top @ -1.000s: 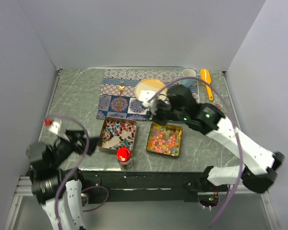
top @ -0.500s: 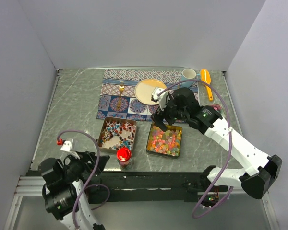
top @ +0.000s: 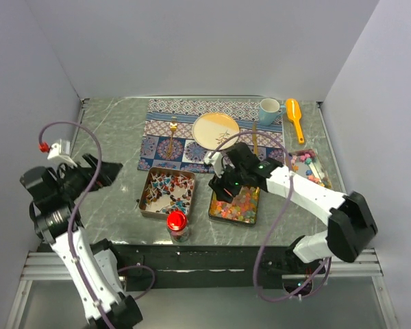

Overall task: Pack the candies
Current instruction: Move the storage box to the center of the board.

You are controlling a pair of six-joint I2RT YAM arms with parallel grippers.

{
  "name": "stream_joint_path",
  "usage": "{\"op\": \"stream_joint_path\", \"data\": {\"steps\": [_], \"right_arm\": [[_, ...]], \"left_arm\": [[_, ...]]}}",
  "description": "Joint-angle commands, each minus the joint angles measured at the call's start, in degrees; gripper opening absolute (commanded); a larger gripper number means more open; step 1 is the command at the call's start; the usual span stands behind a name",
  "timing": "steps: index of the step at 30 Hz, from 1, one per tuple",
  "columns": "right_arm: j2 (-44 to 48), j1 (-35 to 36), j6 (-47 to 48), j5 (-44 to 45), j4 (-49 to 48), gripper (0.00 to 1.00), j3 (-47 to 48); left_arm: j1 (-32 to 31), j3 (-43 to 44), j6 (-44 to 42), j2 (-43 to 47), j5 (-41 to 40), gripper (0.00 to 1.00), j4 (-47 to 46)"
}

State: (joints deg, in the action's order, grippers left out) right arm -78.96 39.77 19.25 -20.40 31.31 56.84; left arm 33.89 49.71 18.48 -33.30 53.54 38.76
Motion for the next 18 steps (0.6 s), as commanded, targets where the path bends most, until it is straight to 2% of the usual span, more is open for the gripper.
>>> {"op": "stream_joint_path", "data": {"steps": [1,4,5,7,8,9,12,18], "right_arm": [[-3.7,0.1,-2.9,2.3,-7.5,0.73,2.6],[-5.3,0.0,-6.3,1.5,-8.0,0.77,5.3],[-5.4,0.0,-7.5,1.9,-8.2,0.78,6.3],[-5.7,0.0,-10.8,3.3,-8.2,0.81,7.0],[-5.5,0.0,-11.6,4.1,-8.1,0.82,7.5],[-4.8,-0.1,-12.4,5.8,-8.0,0.82,7.7],[-2.6,-0.3,-12.9,10.0,-8.5,0.83,7.6],[-0.3,-2.6,-14.4,11.4,-8.8,0.84,6.6]], "left_arm": [[-1.2,-1.9,4.8,-7.6,-9.1,0.97,-9.3],[-8.9,-0.9,3.5,-15.4,-18.0,0.97,-5.2],[-15.8,-0.7,4.1,-17.7,-23.3,0.97,-4.5],[-24.7,4.1,1.6,-26.8,-29.0,0.97,-1.4],[-28.1,4.9,0.1,-28.2,-29.2,0.97,-2.5],[-28.6,6.7,-0.7,-31.1,-34.8,0.97,-2.4],[-31.4,11.2,-6.0,-37.3,-41.8,0.97,2.7],[-39.8,13.0,-12.1,-47.9,-44.7,0.99,7.4]]}}
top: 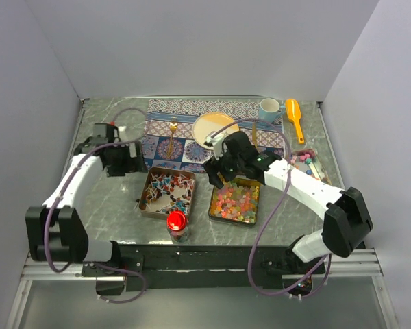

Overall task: Pack the candies
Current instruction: Move the storage box to the center of the board.

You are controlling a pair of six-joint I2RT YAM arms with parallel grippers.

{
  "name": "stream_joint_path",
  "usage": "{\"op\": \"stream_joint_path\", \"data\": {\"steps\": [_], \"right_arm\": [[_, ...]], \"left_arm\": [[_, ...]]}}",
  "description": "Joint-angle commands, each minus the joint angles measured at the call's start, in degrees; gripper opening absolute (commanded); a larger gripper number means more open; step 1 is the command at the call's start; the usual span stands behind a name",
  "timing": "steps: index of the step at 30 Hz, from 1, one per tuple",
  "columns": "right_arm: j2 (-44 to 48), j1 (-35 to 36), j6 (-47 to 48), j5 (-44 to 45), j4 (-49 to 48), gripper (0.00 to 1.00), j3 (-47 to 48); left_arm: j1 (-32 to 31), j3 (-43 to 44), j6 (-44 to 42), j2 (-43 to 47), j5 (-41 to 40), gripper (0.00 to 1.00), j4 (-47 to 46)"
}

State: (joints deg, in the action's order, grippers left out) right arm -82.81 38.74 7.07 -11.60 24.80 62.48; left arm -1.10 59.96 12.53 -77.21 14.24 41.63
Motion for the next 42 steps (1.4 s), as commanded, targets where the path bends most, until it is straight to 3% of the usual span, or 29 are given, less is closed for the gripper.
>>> {"op": "stream_joint_path", "data": {"steps": [1,3,6,10,15,17,20,28,35,37,38,39,41,42], "right_arm": [[3.7,-1.8,-2.2,2.6,-2.5,0.84,0.6],[4.0,-2.8,-2.5,2.5,-2.6,0.84,0.6],[3.9,-4.0,-2.5,1.8,-2.4,0.84,1.0],[3.4,-5.2,-2.8,1.0,-2.4,0.84,2.2],[2.4,-5.5,-3.0,0.1,-2.6,0.85,2.8],[1.8,-5.5,-3.2,-0.3,-2.6,0.85,3.0],[1.1,-5.5,-3.4,-0.8,-2.8,0.85,3.4],[-1.1,-5.5,-4.2,-2.2,-3.4,0.85,4.2],[-2.3,-5.4,-4.2,-3.3,-3.4,0.85,5.3],[-2.1,-5.4,-3.9,-3.2,-3.0,0.85,5.5],[-2.0,-5.4,-3.6,-3.0,-2.8,0.85,5.5],[-1.7,-5.4,-3.5,-2.9,-2.6,0.85,5.5],[-1.0,-5.4,-2.9,-2.6,-2.1,0.85,5.5],[-0.8,-5.3,-2.7,-2.6,-2.0,0.85,5.4]], "left_arm": [[-6.4,3.0,-6.1,-4.9,-7.2,0.97,4.2],[-7.7,4.0,-7.0,-8.9,-8.5,0.96,4.1],[-8.0,7.0,-8.0,-14.3,-9.1,0.77,5.3],[-7.8,9.9,-9.5,-18.2,-11.5,0.69,8.7],[-3.2,10.8,-14.9,-20.5,-10.7,0.45,11.5],[-0.8,11.0,-17.3,-20.1,-11.6,0.42,11.6],[0.9,10.4,-21.7,-18.9,-12.2,0.43,11.4],[13.9,12.2,-33.7,-19.2,-14.1,0.43,7.1],[19.2,18.1,-34.5,-23.9,-13.8,0.43,2.8],[19.3,19.7,-32.4,-22.8,-10.8,0.55,3.6],[19.4,20.4,-31.3,-21.8,-5.2,0.62,4.1],[19.4,20.8,-30.1,-18.1,-2.6,0.71,4.1],[17.5,20.4,-28.0,-12.8,5.6,0.78,1.9],[16.6,19.3,-27.7,-5.7,8.7,0.83,0.1]]}}
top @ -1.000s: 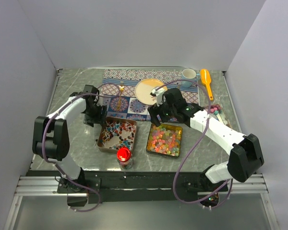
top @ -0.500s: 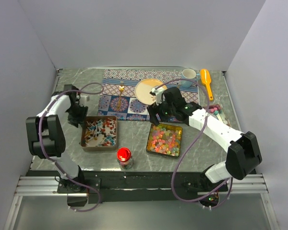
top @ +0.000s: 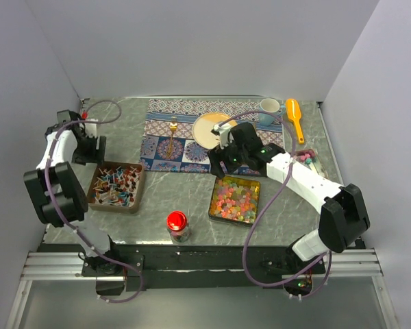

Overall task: Pack the candies
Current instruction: Move the storage box to the center of the board.

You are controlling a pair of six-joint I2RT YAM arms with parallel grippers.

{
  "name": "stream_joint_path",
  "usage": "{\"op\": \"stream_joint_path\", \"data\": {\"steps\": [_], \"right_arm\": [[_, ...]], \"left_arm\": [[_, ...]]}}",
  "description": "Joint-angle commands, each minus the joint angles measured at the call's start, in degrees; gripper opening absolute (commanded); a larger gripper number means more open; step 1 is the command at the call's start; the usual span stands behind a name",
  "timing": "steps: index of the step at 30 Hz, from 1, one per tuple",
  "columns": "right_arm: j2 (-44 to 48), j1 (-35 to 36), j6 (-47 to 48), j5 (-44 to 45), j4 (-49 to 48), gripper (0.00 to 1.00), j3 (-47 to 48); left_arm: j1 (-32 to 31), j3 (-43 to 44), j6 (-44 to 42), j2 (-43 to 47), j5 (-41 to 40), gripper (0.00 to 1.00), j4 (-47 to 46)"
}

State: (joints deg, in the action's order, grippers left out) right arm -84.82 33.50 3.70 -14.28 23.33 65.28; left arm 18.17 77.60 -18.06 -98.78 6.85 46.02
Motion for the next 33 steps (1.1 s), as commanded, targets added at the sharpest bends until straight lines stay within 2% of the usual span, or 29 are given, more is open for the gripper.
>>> {"op": "stream_joint_path", "data": {"steps": [1,2,3,4,5,6,8,10,11,13,17,18,20,22,26,28,33], "right_arm": [[1.7,-0.2,1.0,0.3,-0.4,0.86,2.5],[1.8,-0.2,1.1,0.4,-0.4,0.86,2.3],[1.8,-0.3,1.4,0.5,-0.4,0.86,2.1],[1.8,-0.3,2.5,0.1,-0.3,0.87,2.1],[1.9,-0.4,3.8,-0.9,0.5,0.88,2.3],[1.9,-0.4,5.6,-6.4,1.3,0.89,3.6],[2.7,-0.3,13.1,-14.3,5.7,0.90,5.4],[5.8,0.9,19.9,-26.1,6.7,1.00,5.3],[7.4,2.8,21.3,-28.7,5.3,1.00,4.3],[11.6,5.8,23.5,-31.2,2.4,1.00,0.7],[14.3,17.2,28.4,-27.5,-3.2,1.00,-5.1],[14.3,19.8,27.1,-27.1,-5.6,1.00,-8.2],[12.8,21.4,18.3,-26.2,-14.0,1.00,-10.9],[10.2,23.9,11.4,-22.6,-17.9,1.00,-12.8],[7.5,25.8,4.0,-18.1,-29.8,1.00,-16.7],[5.5,26.2,1.1,-16.0,-31.6,1.00,-16.8],[1.2,27.1,-2.1,-17.8,-33.9,1.00,-16.4]], "left_arm": [[-4.4,-3.1,3.4,20.0,19.7,0.85,-6.5],[-5.2,-6.6,3.5,24.6,22.8,0.88,-12.5],[-6.3,-10.2,3.3,33.4,28.2,0.94,-14.5],[-8.7,-17.2,2.9,37.7,30.1,0.96,-16.8],[-10.0,-20.2,2.7,43.9,31.5,0.99,-17.4],[-11.2,-22.3,3.2,45.8,30.8,0.99,-16.8],[-13.2,-25.0,9.9,47.3,28.1,0.99,-15.4],[-13.2,-25.3,15.7,46.4,24.7,0.97,-13.7],[-13.2,-25.2,17.3,45.4,24.0,0.97,-13.9],[-13.1,-25.0,21.2,44.6,23.3,0.97,-15.9],[-13.2,-23.8,27.2,42.8,21.0,0.98,-23.1],[-13.1,-23.4,28.2,42.4,20.5,0.98,-24.1],[-13.1,-22.0,31.2,41.8,19.3,0.98,-26.0],[-12.9,-20.7,33.3,41.7,19.0,0.99,-26.2],[-12.3,-20.3,34.6,45.2,18.6,0.99,-26.7],[-11.8,-20.4,34.2,46.8,18.8,0.99,-26.4],[-10.4,-20.3,33.7,50.4,18.7,0.99,-23.8]]}}
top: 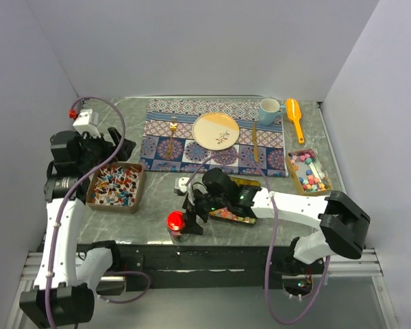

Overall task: Pack the candies
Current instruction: Move the storage box to the center of the board, then move the packing bottle to the center of the board.

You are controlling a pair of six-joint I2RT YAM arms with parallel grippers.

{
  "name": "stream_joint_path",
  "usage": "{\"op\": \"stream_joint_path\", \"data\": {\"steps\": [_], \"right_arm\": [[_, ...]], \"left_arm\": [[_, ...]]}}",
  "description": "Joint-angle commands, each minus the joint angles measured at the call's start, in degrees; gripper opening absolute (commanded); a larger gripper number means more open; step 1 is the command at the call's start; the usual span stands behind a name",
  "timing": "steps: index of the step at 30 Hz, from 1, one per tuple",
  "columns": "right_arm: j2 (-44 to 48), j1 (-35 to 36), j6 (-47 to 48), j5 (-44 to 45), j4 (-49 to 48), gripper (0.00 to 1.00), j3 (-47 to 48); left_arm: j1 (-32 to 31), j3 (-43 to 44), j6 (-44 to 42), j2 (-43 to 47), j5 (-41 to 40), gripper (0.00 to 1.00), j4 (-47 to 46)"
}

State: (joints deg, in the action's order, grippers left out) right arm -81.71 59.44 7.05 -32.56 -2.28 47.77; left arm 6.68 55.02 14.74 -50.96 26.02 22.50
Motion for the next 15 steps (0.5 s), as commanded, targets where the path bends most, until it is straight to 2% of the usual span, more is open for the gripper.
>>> {"op": "stream_joint_path", "data": {"steps": [1,7,15], "right_arm": [[-2.1,1.4,-6.2,0.5,-9.5,1.00,1.0],[-3.9,4.8,-7.0,2.4,-12.8,1.00,-0.4],[-6.5,6.7,-0.7,19.3,-10.4,1.00,0.7]], "left_arm": [[1.3,2.0,1.0,2.9,-0.6,0.99,0.1],[3.0,1.6,0.1,5.1,-0.2,0.99,1.6],[4.0,1.1,0.3,5.5,1.1,0.99,2.3]]}}
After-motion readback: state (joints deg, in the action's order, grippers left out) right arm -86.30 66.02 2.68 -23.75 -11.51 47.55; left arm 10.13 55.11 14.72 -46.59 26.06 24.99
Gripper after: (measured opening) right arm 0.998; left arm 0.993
